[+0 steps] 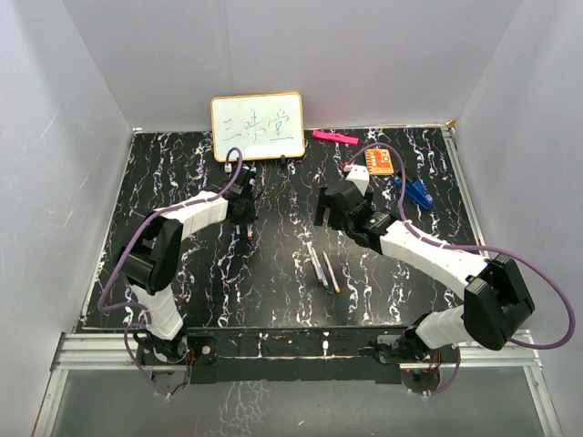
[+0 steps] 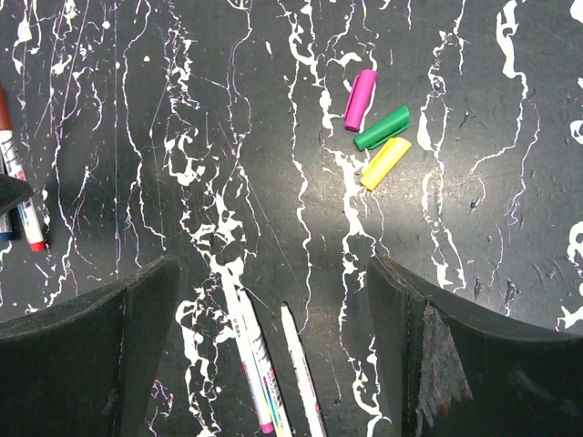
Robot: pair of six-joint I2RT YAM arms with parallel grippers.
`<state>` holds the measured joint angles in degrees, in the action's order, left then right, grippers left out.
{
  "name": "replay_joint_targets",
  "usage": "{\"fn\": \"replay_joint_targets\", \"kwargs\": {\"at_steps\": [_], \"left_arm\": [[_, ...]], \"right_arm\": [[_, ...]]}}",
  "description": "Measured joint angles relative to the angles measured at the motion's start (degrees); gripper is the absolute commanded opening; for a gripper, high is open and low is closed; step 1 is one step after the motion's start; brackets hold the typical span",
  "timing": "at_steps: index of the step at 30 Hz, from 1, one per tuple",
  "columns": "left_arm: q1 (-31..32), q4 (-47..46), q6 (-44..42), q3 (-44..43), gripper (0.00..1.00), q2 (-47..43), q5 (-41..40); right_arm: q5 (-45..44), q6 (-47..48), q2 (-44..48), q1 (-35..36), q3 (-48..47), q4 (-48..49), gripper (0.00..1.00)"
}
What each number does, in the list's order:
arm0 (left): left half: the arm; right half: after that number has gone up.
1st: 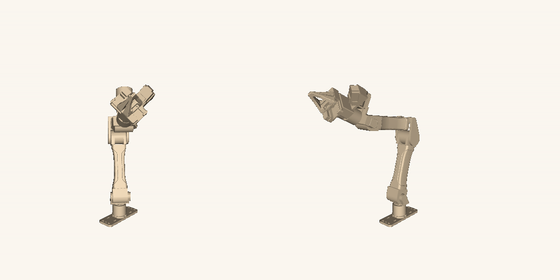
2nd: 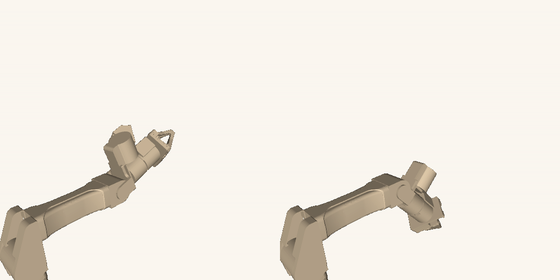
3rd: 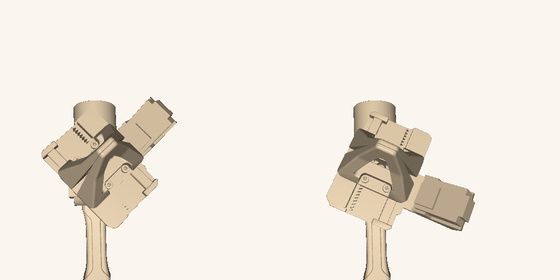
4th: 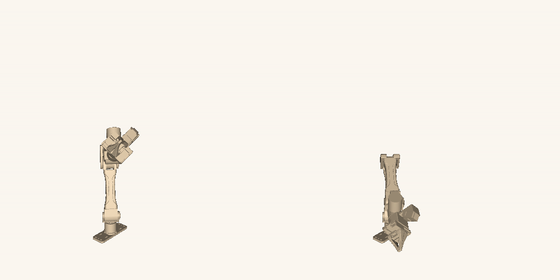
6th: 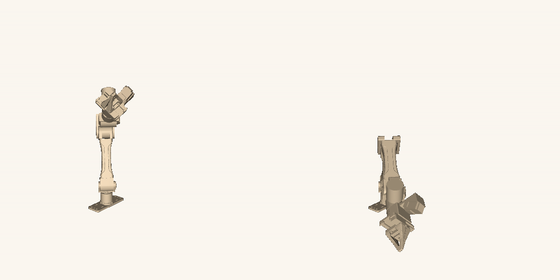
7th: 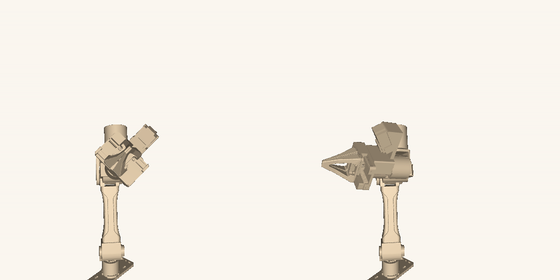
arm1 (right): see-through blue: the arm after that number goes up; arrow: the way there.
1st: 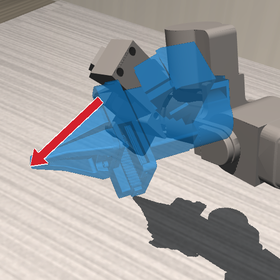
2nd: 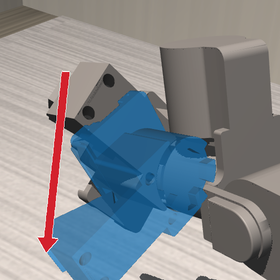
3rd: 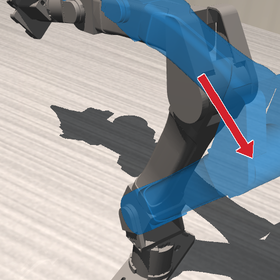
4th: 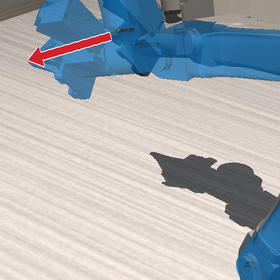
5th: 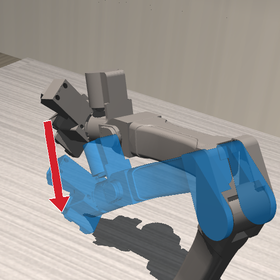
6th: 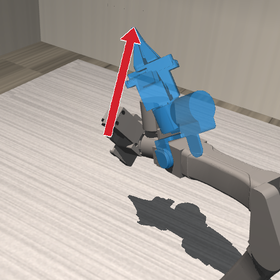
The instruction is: Insert the pens into the pen caps
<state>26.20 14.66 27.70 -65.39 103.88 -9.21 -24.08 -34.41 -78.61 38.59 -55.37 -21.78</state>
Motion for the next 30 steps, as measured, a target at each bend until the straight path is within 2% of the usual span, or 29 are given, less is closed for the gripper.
{"fn": "replay_joint_targets", "kwargs": {"at_steps": [4, 6, 7, 15, 21, 26, 30], "left_arm": [[-0.02, 0.35, 0.68, 0.0, 0.01, 0.02, -0.96], [-0.02, 0.35, 0.92, -0.02, 0.09, 0.22, -1.46], [-0.04, 0.42, 1.03, -0.17, 0.11, 0.52, -1.77], [-0.17, 0.85, 1.07, -2.36, 0.13, 2.97, -3.39], [-0.17, 0.98, 0.33, -5.51, 0.23, 3.08, -3.52], [-0.17, 1.2, -0.26, -6.62, 0.18, 2.08, -4.61], [-0.2, 1.33, -0.48, -6.6, 0.19, 1.55, -5.4]], "right_arm": [[0.02, -0.07, -0.11, -0.04, 0.0, -0.31, 0.84], [0.04, -0.07, -0.33, -0.09, 0.0, -0.31, 0.97], [0.04, -0.13, -0.42, -0.09, 0.0, -0.31, 0.98], [-0.02, -0.04, -0.55, -0.15, 0.04, -0.31, 0.98], [0.02, 0.42, -0.5, -0.55, 0.04, -0.31, 0.98], [0.04, 1.11, -0.37, -0.9, 0.04, -0.31, 0.98], [0.04, 1.11, 0.31, -1.01, 0.11, -0.26, 0.98]]}}
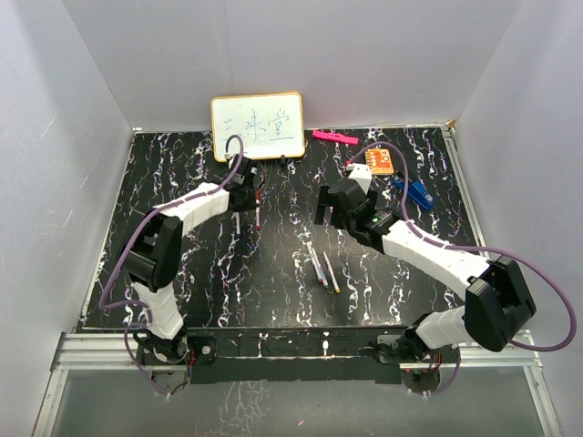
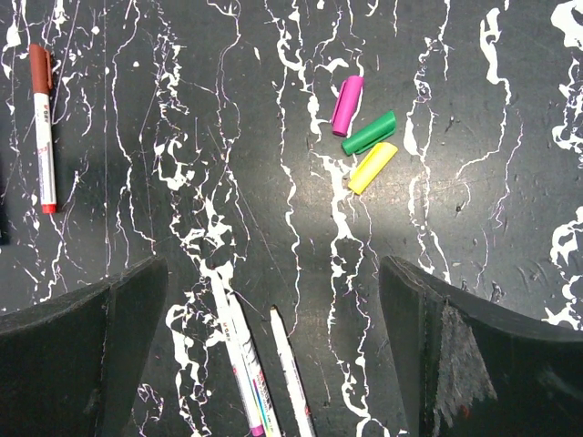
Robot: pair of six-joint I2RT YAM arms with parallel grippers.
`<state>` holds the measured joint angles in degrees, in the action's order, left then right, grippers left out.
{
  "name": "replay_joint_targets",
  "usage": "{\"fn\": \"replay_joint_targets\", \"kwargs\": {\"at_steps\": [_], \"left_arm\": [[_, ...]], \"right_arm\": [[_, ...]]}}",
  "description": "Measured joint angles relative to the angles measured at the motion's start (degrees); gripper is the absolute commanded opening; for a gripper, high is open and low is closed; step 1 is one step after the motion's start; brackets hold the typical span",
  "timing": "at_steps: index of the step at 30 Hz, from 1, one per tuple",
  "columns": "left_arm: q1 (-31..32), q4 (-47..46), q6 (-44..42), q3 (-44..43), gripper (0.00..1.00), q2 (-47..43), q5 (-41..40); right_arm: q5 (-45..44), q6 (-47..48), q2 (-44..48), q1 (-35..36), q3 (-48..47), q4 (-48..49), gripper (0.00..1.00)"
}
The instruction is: Insert the pens into the pen caps
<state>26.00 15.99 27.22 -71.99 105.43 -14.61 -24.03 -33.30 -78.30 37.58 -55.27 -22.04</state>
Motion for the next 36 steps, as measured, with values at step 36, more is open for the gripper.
{"fn": "replay_joint_targets", "kwargs": {"at_steps": [36], "left_arm": [[20.74, -4.96, 1.99, 10.99, 0.47, -8.35, 20.5]], "right_arm": [[0.74, -0.07, 6.4, -5.09, 5.6, -0.46, 0.98]]}}
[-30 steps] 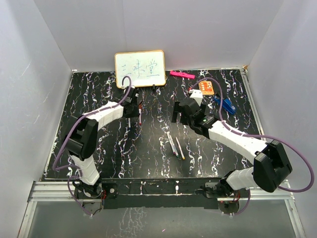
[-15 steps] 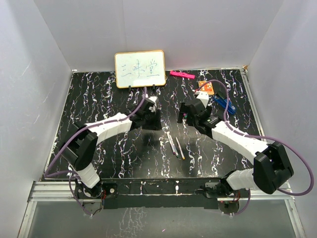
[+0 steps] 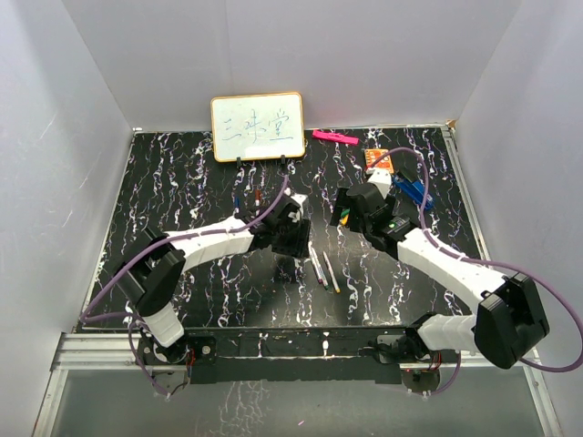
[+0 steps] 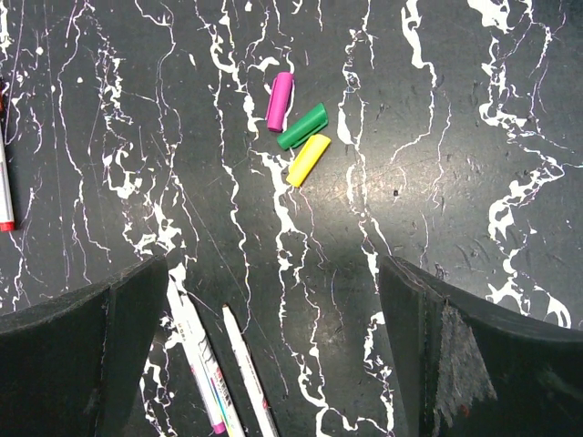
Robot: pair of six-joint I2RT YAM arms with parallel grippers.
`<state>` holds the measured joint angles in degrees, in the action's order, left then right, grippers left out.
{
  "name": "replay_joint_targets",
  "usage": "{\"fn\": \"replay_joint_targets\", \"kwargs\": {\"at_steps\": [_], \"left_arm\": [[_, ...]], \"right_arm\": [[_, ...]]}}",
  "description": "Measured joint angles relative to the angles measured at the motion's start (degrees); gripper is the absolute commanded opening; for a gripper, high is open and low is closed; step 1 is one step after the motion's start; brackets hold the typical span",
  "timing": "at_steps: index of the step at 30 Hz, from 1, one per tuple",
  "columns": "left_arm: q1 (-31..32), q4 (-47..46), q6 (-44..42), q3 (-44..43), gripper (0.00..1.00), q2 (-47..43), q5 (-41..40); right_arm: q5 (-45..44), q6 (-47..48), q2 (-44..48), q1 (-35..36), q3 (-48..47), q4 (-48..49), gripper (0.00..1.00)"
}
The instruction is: Insert the pens into the pen caps
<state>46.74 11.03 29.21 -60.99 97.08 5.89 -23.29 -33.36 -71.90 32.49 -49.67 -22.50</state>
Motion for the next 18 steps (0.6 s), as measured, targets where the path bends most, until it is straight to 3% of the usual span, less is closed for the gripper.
{"fn": "replay_joint_targets", "kwargs": {"at_steps": [18], "left_arm": [[4.79, 2.82, -0.15, -2.99, 0.45, 6.88, -3.82]], "right_arm": [[-1.18, -1.25, 3.3, -0.33, 1.9, 0.17, 0.98]]}}
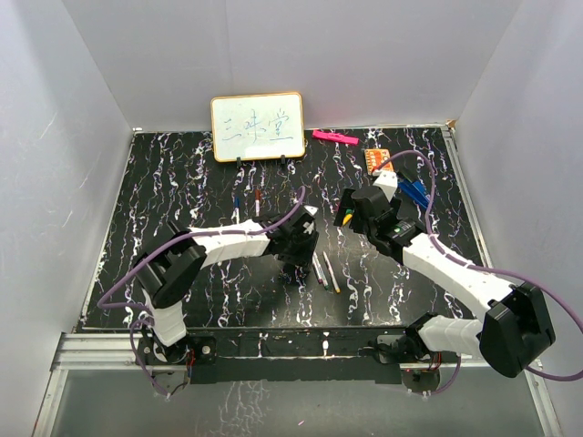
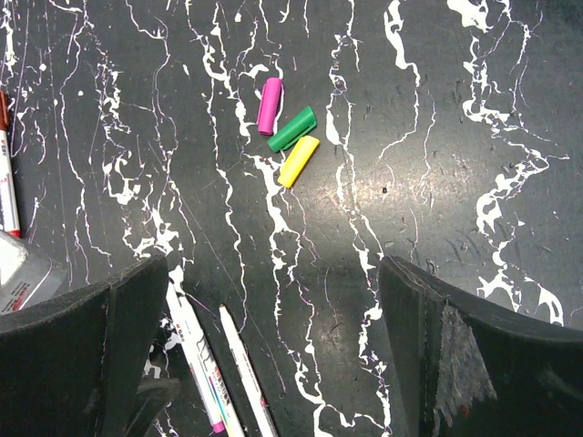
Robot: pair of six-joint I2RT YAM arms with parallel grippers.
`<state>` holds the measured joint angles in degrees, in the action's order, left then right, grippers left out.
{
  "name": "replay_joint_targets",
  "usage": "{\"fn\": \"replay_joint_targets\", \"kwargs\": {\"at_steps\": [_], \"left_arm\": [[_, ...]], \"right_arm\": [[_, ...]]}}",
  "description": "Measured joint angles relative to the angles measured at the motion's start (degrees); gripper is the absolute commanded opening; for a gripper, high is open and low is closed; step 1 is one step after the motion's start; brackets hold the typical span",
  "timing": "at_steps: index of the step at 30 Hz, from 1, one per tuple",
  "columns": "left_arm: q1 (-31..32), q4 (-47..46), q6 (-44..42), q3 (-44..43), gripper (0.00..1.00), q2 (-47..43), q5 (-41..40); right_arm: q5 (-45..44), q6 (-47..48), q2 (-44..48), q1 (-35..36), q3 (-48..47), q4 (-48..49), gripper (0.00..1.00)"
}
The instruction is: Insert the pens into the pen caps
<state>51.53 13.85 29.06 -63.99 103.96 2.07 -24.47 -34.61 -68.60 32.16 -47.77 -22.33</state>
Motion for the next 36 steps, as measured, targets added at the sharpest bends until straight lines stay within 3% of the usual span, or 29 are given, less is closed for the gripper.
{"fn": "replay_joint_targets", "kwargs": {"at_steps": [16, 26, 36], "left_arm": [[0.61, -1.95, 1.09, -3.04, 0.44, 3.32, -0.17], [0.87, -0.33, 0.92, -5.99, 0.33, 5.53, -1.95], [1.18, 0.74, -0.15, -6.34, 0.31, 5.7, -3.21]], "right_arm": [[0.42, -0.02, 0.39, -0.04, 1.53, 0.28, 0.98], [0.39, -0.07, 0.74, -0.04, 1.75, 0.5, 0.98], [0.39, -0.22, 0.74, -0.04, 1.75, 0.74, 0.98]]}}
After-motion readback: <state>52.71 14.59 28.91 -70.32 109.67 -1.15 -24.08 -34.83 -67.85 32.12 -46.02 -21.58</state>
